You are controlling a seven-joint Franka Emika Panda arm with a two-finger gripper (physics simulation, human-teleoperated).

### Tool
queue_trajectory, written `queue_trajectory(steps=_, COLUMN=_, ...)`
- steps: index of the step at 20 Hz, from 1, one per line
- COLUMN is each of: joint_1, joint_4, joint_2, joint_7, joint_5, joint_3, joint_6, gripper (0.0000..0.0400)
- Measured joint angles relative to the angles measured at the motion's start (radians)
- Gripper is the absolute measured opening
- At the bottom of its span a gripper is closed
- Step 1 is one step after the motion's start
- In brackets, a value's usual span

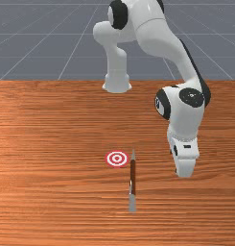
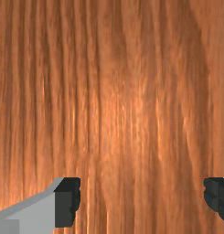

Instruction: Pick up the pen and put it to the marker

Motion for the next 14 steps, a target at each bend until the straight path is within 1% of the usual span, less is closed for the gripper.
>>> queue_trajectory(steps=1, joint_1=-0.002, joint_4=0.007, joint_2=0.002, joint_7=-0.003, joint_5=0.002, joint_3=0.002, joint_6=-0.012, gripper=0.04)
queue_trajectory(steps=2, joint_1=-0.001, joint_4=-0.012, joint_2=-0.008, joint_7=0.0, joint_5=-0.001, joint_3=0.0, joint_6=0.01, gripper=0.04)
queue_trajectory(steps=5, joint_1=-0.006, joint_4=-0.018, joint_2=-0.011, joint_7=-0.008, joint_5=0.0, joint_3=0.0, joint_6=0.009, gripper=0.04)
queue_trajectory(steps=6, joint_1=-0.006, joint_4=0.002, joint_2=-0.002, joint_7=0.006, joint_5=0.008, joint_3=0.0, joint_6=-0.017, gripper=0.04)
queue_trajectory(steps=7, joint_1=0.003, joint_4=-0.029, joint_2=-0.015, joint_7=0.01, joint_5=-0.005, joint_3=-0.006, joint_6=0.04, gripper=0.04)
queue_trajectory(steps=8, joint_1=0.016, joint_4=-0.036, joint_2=-0.016, joint_7=0.027, joint_5=-0.011, joint_3=-0.011, joint_6=0.068, gripper=0.04)
queue_trajectory(steps=9, joint_1=0.026, joint_4=-0.018, joint_2=-0.007, joint_7=0.038, joint_5=-0.011, joint_3=-0.01, joint_6=0.057, gripper=0.04)
queue_trajectory(steps=10, joint_1=0.035, joint_4=0.049, joint_2=0.024, joint_7=0.077, joint_5=0.011, joint_3=-0.004, joint_6=-0.023, gripper=0.04)
queue_trajectory(steps=11, joint_1=0.047, joint_4=0.017, joint_2=0.012, joint_7=0.06, joint_5=-0.01, joint_3=-0.006, joint_6=0.036, gripper=0.04)
queue_trajectory(steps=13, joint_1=0.036, joint_4=0.03, joint_2=0.015, joint_7=0.014, joint_5=-0.007, joint_3=0.011, joint_6=-0.015, gripper=0.04)
queue_trajectory(steps=14, joint_1=0.019, joint_4=0.007, joint_2=0.002, joint_7=-0.037, joint_5=-0.016, joint_3=0.016, joint_6=-0.007, gripper=0.04)
